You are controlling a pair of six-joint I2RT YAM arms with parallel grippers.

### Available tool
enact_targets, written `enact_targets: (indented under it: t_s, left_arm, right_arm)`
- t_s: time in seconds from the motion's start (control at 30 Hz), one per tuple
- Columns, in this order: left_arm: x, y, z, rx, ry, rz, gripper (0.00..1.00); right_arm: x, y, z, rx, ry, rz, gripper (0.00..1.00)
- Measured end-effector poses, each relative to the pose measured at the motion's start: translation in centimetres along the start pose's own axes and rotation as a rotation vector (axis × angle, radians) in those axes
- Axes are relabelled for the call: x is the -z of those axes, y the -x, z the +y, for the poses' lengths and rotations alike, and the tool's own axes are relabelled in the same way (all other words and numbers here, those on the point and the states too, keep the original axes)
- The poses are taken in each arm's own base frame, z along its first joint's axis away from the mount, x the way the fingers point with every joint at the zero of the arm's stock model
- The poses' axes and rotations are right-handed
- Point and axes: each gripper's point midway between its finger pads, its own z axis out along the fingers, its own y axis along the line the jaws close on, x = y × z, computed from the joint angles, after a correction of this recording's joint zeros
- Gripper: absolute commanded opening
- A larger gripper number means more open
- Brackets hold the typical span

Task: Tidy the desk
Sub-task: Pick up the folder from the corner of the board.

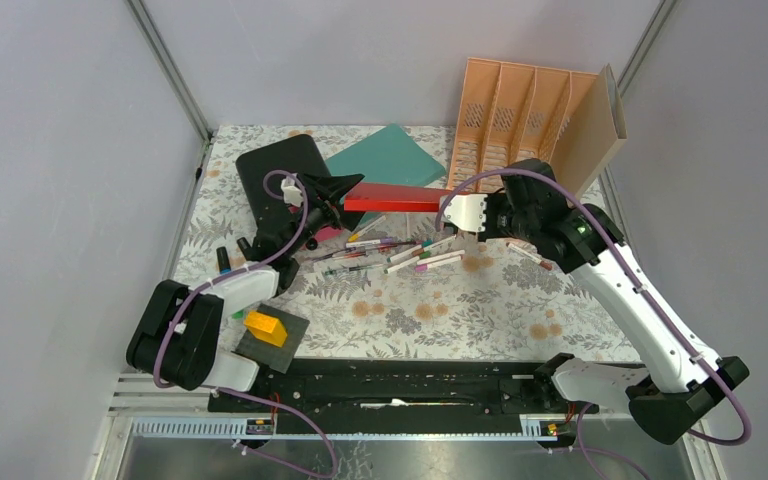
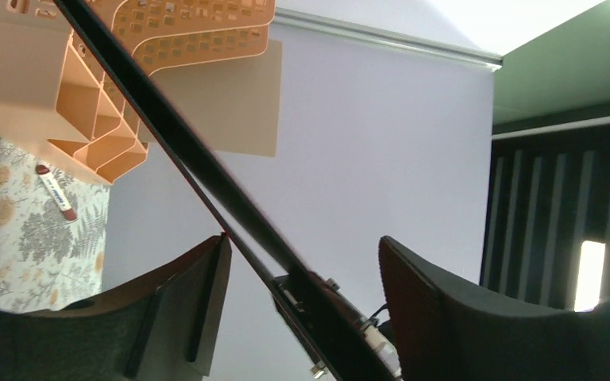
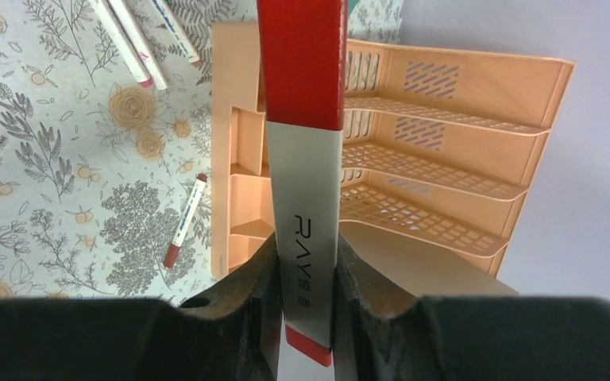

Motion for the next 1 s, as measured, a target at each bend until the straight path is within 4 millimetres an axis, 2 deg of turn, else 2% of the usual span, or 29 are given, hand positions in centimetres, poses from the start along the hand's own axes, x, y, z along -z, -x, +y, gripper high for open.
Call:
enact_targets:
  t_s: [0.07,0.17,0.27,0.33,0.37,0.57,0.7,0.73,0.87,1.0]
  left_arm:
    - [-0.1,-0.3,0.2,-0.004,0.006,0.018,0.53]
    - [-0.3,-0.6,0.3,-0.012,0.008,0.045,0.29]
    - [-0.2,-0.8,0.5,-0.03,0.012,0.067,0.01]
    - [-0.2,-1.1,0.5,-0.046,0.014,0.085,0.0]
    - [-0.2,-1.2,0.3,-0.051,0.01,0.09,0.0]
    - [-0.1,-1.7,-1.9,-0.129,-0.083,0.104,0.0]
    - [0.5,-2.4,-4.3,-0.246,-0.204,0.115,0.0]
    - [0.8,-2.7,-4.9,-0.28,-0.242,0.12,0.0]
    - [2.1,-3.4,-6.8,-0.375,-0.352,0.117,0.0]
    - [2.4,-3.1,-7.3,-0.435,-0.382,0.099,0.0]
  right_arm:
    - [0.3,0.3,-0.4,0.011,-0.01,-0.01,0.0]
    - [0.5,0.2,-0.8,0.04,-0.02,-0.003,0.0]
    - [0.6,0.0,-1.1,0.072,-0.026,0.009,0.0]
    - [1.0,0.0,-1.6,0.092,-0.039,0.014,0.01]
    - [1.2,0.1,-1.9,0.097,-0.049,0.014,0.04]
    - [1.9,0.5,-2.8,0.076,-0.086,0.003,0.51]
    - [2.4,1.3,-4.2,-0.067,-0.171,-0.042,0.91]
    - [2.6,1.8,-4.7,-0.106,-0.199,-0.071,0.98]
    - [3.0,2.7,-5.0,-0.232,-0.258,-0.154,1.0]
    - [3.5,3.5,-4.6,-0.371,-0.246,-0.262,1.0]
